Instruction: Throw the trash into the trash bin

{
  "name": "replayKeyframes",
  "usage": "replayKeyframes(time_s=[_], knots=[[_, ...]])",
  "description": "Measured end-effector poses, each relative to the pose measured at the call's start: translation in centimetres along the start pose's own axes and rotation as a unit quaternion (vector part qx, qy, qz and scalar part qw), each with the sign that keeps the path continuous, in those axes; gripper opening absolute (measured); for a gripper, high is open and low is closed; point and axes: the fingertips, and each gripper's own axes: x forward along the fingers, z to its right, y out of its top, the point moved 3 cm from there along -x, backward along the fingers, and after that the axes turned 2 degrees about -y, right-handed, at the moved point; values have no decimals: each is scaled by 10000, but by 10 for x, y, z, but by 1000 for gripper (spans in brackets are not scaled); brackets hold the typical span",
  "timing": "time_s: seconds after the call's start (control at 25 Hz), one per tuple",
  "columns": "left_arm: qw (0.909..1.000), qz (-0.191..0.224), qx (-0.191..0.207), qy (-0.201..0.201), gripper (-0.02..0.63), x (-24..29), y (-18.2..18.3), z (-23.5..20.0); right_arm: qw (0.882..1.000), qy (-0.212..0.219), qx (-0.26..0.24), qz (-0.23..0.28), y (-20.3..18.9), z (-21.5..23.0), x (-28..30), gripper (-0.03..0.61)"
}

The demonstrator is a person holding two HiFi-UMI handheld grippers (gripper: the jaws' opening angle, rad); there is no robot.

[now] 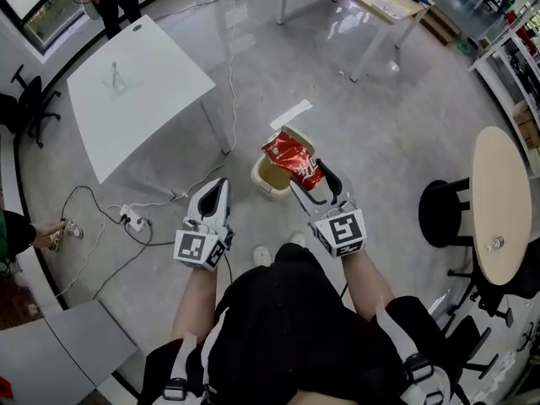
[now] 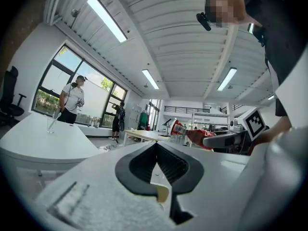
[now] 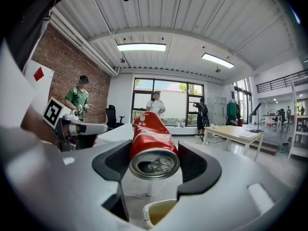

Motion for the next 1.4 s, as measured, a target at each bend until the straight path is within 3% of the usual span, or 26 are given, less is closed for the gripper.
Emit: replayKeyframes(time_s=[0.52,0.84,1.16,1.32,1.4], knots=[[9981,-542,-267,151,2,83,-44,-40,9969,465,66,-624,-43,52,91,298],[9923,-1025,-620,327,2,111,-85,-54,9865,877,197,-1368,-105,60,123,298],[9825,-1636,-815,342,2,125,-155,-60,9677,1185,138,-2221,-191,59,137,298],[9789,-1790,-933,307,2,120,-169,-54,9489,1217,108,-2911,-250,54,138,298],[9770,-1869,-971,325,2,116,-176,-55,9378,1283,-170,-3221,-280,48,143,298]])
